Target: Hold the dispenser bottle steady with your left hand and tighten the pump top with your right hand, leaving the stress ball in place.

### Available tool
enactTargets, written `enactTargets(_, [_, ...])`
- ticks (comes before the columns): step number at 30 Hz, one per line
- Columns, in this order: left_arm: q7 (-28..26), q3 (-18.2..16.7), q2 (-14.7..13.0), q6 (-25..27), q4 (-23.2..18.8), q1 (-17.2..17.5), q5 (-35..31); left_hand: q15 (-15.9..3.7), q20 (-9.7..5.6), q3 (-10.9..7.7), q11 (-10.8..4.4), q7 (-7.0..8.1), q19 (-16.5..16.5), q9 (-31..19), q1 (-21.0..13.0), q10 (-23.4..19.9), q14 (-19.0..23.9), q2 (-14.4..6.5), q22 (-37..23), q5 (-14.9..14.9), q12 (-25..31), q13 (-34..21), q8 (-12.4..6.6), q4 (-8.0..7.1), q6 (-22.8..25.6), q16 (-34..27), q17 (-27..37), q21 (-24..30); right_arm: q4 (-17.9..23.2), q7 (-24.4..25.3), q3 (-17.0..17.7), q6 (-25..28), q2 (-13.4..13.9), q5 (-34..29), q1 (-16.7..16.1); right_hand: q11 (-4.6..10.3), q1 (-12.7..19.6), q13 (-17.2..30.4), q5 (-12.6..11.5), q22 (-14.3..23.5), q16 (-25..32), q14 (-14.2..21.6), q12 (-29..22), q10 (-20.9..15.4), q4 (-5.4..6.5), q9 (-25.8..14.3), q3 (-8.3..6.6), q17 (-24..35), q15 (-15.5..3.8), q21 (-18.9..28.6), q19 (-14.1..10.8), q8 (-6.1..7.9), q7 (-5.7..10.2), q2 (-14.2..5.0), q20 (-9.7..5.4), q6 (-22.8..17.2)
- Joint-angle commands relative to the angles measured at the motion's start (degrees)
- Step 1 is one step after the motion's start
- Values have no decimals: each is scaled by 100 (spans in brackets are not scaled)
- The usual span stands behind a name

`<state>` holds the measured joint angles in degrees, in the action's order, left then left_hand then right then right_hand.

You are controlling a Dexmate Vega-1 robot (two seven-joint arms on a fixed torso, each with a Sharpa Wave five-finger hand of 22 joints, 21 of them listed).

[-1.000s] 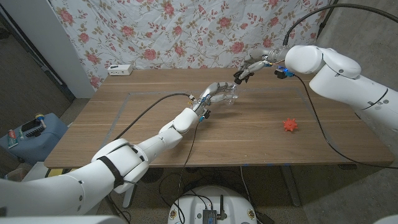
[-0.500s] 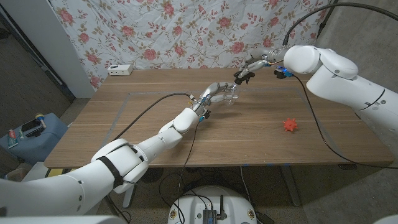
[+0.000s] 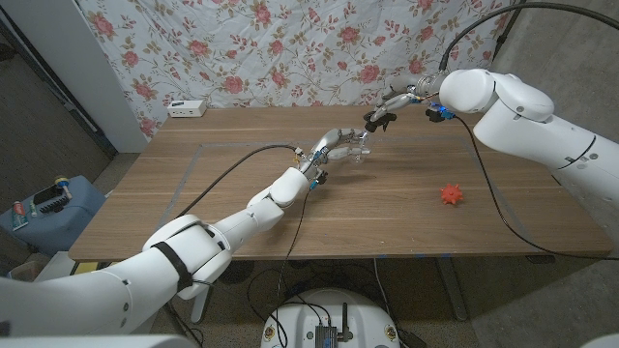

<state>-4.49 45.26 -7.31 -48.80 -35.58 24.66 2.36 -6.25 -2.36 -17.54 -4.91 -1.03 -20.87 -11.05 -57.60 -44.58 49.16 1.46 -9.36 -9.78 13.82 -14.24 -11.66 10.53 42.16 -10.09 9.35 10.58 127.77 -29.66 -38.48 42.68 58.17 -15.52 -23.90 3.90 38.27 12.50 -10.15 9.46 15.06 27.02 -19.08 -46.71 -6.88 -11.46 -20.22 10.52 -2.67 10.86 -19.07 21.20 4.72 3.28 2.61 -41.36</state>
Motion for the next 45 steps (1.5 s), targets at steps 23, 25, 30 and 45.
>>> enactTargets(23, [74, 105, 188, -161, 552, -247, 114, -419, -691, -302, -46, 208, -46, -34, 225, -109, 55, -327, -9, -21, -28, -46, -8, -215, 593, -18, 5, -8, 14, 166, -442, 763, -250, -245, 271, -30, -209, -37, -4, 9, 55, 413, -170, -700, 16, 19, 96, 36, -451, 23, -225, 15, -48, -121, 10, -354])
enactTargets(25, [75, 108, 188, -154, 552, -249, 118, -407, -687, -303, -49, 199, -45, -35, 228, -105, 50, -325, -9, -20, -32, -46, -5, -215, 588, -16, 5, -8, 43, 245, -470, 887, -288, -284, 266, -19, -229, -39, -4, 9, 60, 444, -179, -739, 22, 20, 104, 37, -445, 22, -234, 16, -49, -125, 11, -381])
enactTargets(30, [78, 115, 178, -141, 531, -246, 121, -403, -687, -315, -64, 201, -47, -35, 225, -108, 51, -331, -9, -21, -33, -54, -6, -212, 597, -16, 4, -7, 96, 311, -599, 1116, -325, -355, 332, 32, -228, -49, -15, 9, 80, 590, -234, -952, 1, 23, 106, 30, -433, 27, -296, 44, -63, -159, -3, -561])
enactTargets(45, [94, 125, 182, -126, 525, -252, 129, -385, -680, -334, -51, 202, -44, -37, 228, -112, 31, -326, -10, -18, -45, -65, -1, -205, 596, -10, 2, -6, 199, 379, -980, 1542, -343, -509, 566, 209, -219, -79, -43, 9, 124, 968, -388, -1544, -42, 35, 84, 30, -542, 32, -485, 54, -121, -309, -110, -952])
